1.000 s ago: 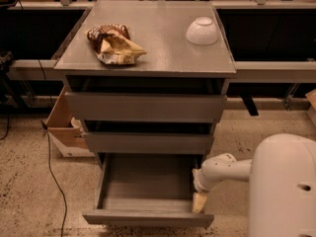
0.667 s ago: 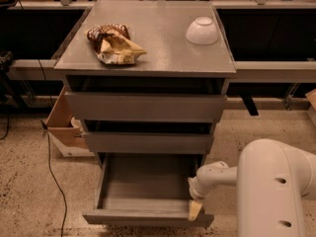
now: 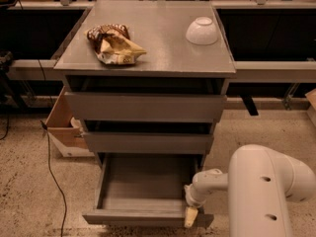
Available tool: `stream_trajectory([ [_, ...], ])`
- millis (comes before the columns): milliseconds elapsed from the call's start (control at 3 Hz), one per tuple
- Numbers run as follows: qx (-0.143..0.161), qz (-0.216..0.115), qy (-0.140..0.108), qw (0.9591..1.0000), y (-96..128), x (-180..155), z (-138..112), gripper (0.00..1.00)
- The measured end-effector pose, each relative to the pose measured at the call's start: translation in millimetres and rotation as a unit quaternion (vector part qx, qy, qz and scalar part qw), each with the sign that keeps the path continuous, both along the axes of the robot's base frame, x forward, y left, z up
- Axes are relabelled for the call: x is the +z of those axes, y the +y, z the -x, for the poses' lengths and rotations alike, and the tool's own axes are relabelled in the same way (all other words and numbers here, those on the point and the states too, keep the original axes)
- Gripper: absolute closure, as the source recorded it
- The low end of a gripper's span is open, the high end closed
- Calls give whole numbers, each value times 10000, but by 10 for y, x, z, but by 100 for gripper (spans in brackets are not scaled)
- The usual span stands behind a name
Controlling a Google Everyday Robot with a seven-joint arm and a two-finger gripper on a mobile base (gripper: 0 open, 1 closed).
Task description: Close bottom drawer
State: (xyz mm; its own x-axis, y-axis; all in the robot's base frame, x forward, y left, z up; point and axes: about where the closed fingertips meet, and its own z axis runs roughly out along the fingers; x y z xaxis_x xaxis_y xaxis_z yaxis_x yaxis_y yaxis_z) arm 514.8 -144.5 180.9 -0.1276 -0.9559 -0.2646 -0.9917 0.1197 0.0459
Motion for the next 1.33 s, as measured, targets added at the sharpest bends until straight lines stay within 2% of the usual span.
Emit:
stream_trajectory([
  [333,100,-30,-22,9999,104,-58,8,0],
  [667,193,-100,-175,9996,212,0,-63,0],
  [1000,283,-165,-432,9985,306,-10,-274,21],
  [1333,308,-182,-564,9978,338,-33,-412,44],
])
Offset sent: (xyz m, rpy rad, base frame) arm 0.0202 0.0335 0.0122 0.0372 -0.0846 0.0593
